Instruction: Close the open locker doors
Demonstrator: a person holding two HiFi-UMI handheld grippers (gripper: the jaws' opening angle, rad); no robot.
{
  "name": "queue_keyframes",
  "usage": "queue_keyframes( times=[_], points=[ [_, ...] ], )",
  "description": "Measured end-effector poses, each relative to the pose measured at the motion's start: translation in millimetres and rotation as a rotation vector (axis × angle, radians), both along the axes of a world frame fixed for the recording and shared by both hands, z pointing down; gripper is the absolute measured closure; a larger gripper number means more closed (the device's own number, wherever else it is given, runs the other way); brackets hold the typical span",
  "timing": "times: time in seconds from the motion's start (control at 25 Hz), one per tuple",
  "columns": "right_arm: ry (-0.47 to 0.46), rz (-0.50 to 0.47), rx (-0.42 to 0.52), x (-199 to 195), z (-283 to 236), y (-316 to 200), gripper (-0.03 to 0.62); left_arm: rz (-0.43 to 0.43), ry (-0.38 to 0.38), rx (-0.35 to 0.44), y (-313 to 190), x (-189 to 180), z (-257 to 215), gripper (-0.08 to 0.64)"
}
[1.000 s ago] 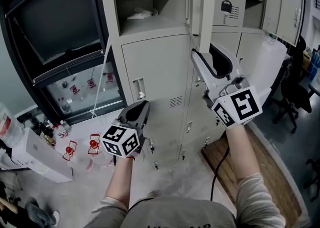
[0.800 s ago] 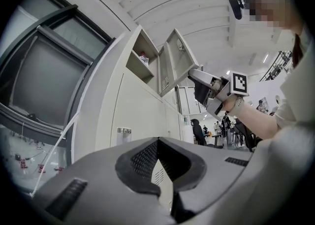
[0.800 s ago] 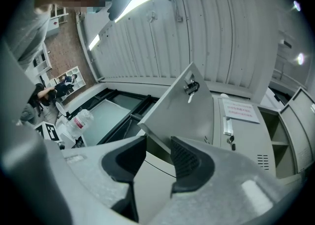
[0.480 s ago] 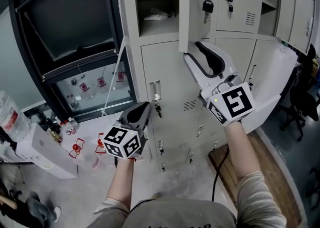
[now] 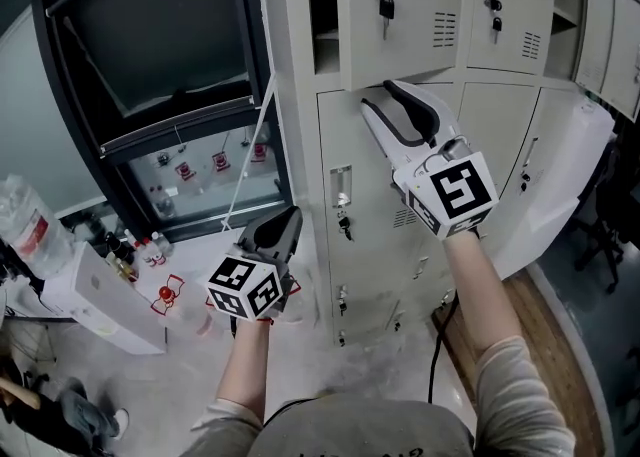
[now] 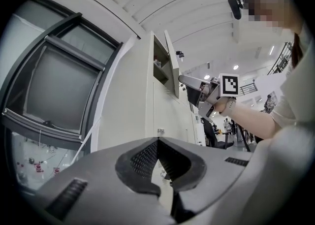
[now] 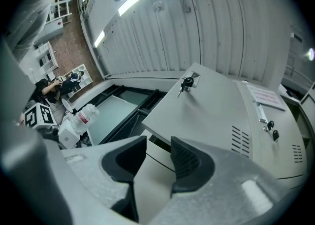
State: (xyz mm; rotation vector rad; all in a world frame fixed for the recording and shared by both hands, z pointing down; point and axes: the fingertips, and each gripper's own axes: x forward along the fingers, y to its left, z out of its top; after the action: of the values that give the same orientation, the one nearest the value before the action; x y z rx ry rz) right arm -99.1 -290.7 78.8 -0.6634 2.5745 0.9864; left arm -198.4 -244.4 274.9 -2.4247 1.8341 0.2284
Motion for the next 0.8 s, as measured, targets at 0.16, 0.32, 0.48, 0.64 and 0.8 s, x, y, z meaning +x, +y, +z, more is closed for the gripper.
queue_keyframes(
  times=[0.16, 0.32, 0.48, 0.64, 0.8],
  points=[
    [0.008, 0.002, -0.024, -20, 2, -14, 0.449, -0.018, 0.001, 0.004, 0, -18, 0, 0.563],
    [0.006, 0.006, -0.037, -35, -2, -25, 0.449, -0.027, 0.009, 0.003, -1, -32, 3, 0.563],
    [-0.006, 0.009, -0.047, -46, -11, -33, 0.449, -0.035, 0.016, 0.0, -2, -44, 5, 0.563],
    [-0.005, 0.014, -0.071, -55, -16, -41, 0.451, -0.036, 0.022, -0.001, -4, -51, 7, 0.563],
    [-0.009, 0.016, -0.095, -59, -16, -46, 0.452, -0.036, 0.026, -0.006, -6, -54, 10, 0.563]
  ],
)
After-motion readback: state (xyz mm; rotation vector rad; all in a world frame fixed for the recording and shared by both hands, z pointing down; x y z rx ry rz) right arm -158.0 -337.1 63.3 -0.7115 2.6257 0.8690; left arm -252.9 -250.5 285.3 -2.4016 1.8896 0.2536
